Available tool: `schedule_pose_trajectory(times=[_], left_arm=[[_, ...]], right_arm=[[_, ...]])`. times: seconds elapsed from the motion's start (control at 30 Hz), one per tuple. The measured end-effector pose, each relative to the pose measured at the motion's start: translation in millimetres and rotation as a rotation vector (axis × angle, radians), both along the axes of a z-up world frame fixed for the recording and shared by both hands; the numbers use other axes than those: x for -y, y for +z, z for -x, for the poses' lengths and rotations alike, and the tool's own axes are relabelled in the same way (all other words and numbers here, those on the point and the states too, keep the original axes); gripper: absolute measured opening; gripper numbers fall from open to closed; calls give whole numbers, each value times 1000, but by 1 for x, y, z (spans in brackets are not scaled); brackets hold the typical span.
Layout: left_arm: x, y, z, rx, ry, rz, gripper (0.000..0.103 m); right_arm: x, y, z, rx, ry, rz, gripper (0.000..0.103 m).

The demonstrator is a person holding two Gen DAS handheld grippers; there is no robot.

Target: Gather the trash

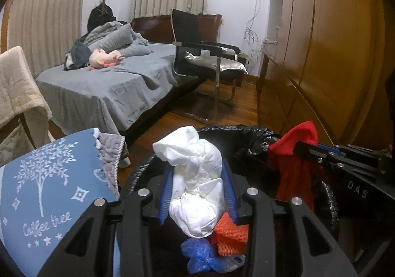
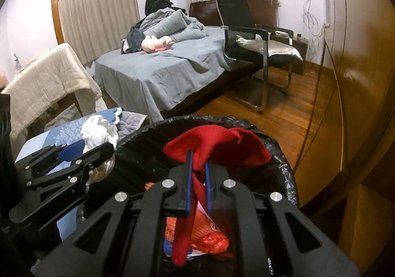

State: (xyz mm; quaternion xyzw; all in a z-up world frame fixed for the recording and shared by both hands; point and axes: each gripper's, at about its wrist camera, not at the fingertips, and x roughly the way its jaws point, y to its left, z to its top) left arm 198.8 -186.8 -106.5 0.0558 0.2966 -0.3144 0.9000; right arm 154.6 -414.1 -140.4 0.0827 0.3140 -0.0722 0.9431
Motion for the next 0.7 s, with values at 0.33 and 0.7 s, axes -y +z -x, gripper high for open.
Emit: schedule_pose_trajectory(times=[0.33, 0.7], left_arm=[[1, 1, -5, -16, -34, 17, 65], [-49, 31, 17, 63, 55, -3, 97]], right_arm=[[8, -6, 1, -7, -36, 22, 49], [3, 12, 24, 21, -76, 36, 98]])
